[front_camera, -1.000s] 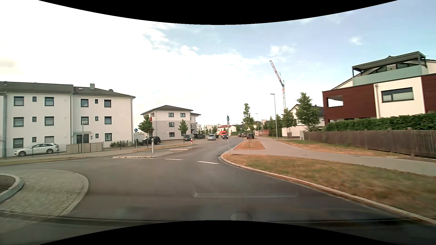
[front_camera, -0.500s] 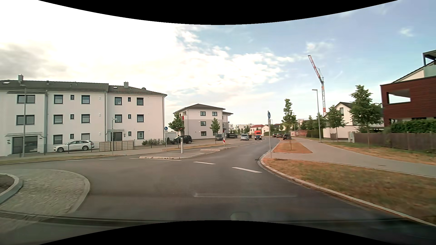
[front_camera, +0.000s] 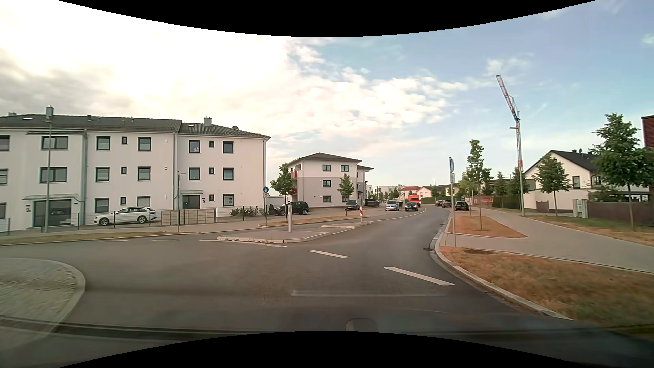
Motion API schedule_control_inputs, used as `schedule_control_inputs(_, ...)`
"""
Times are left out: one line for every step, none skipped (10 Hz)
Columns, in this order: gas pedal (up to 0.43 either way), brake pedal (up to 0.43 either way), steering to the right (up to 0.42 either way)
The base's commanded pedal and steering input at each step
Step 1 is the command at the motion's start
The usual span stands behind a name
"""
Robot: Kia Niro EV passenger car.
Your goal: Follow the waypoints while adhering to traffic rules and regulations
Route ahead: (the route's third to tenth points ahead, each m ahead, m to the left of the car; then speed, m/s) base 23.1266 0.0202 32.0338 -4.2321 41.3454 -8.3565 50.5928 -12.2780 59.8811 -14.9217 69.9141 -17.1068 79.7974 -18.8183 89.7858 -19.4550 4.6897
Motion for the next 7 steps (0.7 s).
schedule_control_inputs(0.047, 0.0, -0.056)
schedule_control_inputs(0.047, 0.0, -0.049)
schedule_control_inputs(0.047, 0.0, -0.034)
schedule_control_inputs(0.047, 0.0, -0.02)
schedule_control_inputs(0.047, 0.0, -0.01)
schedule_control_inputs(0.047, 0.0, -0.003)
schedule_control_inputs(0.047, 0.0, 0.007)
